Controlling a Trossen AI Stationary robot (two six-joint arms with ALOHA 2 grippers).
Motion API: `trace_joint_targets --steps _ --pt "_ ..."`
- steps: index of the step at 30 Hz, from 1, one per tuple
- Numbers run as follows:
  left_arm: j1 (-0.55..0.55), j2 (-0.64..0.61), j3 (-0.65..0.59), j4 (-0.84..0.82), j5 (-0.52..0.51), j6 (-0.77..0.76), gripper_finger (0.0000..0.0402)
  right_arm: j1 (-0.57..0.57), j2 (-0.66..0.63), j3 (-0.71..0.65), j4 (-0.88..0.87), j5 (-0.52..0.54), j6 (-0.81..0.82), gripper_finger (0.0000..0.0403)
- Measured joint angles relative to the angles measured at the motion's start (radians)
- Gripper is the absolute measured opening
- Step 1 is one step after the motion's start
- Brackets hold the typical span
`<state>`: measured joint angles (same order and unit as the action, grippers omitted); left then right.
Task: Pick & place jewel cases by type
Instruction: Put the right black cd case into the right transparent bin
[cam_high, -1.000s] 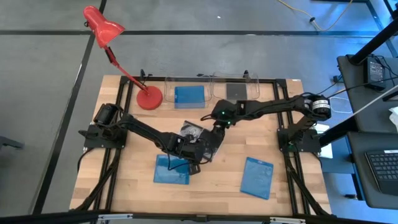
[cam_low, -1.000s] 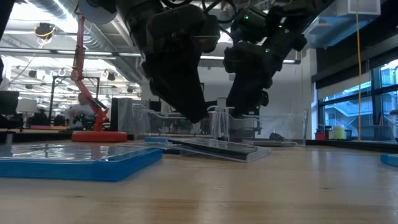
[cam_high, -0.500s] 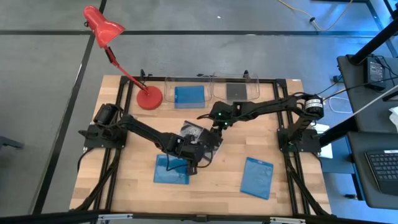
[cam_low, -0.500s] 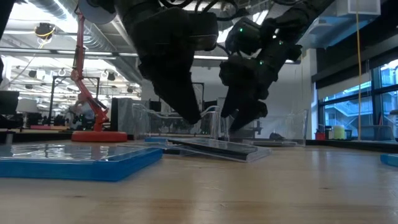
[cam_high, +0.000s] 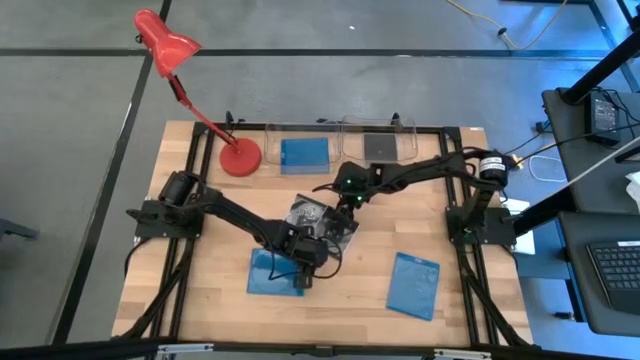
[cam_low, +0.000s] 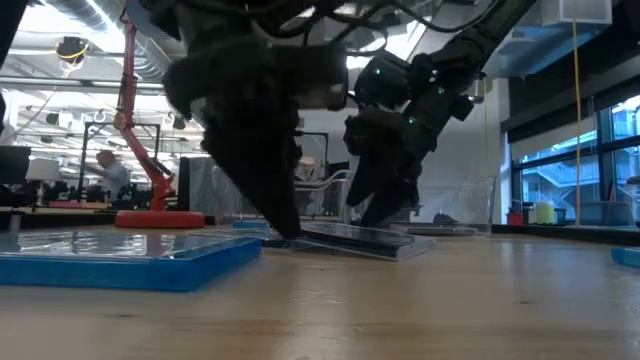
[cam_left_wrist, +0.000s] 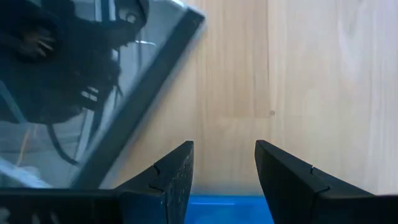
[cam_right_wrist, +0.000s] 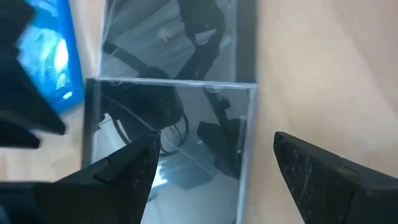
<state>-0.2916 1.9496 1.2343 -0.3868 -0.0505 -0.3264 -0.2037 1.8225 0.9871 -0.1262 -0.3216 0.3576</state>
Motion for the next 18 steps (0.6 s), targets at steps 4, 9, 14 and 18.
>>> trace_joint_targets --steps 4,9,14,18 --pt "-0.001 0.033 0.001 0.004 -0.001 -0.001 0.0168 -0.01 0.022 0.0 0.002 -0.065 -0.003 0.0319" --pt "-0.001 0.043 0.004 0.004 -0.002 -0.003 0.0168 -0.013 0.041 0.0 -0.004 -0.051 -0.026 0.0319" --pt "-0.002 0.041 0.003 0.004 -0.023 0.016 0.0168 -0.02 0.042 0.0 -0.004 -0.103 -0.027 0.0319" --pt "0.001 0.041 0.002 0.004 -0.025 0.022 0.0168 -0.025 0.044 0.0 -0.017 -0.192 -0.022 0.0319"
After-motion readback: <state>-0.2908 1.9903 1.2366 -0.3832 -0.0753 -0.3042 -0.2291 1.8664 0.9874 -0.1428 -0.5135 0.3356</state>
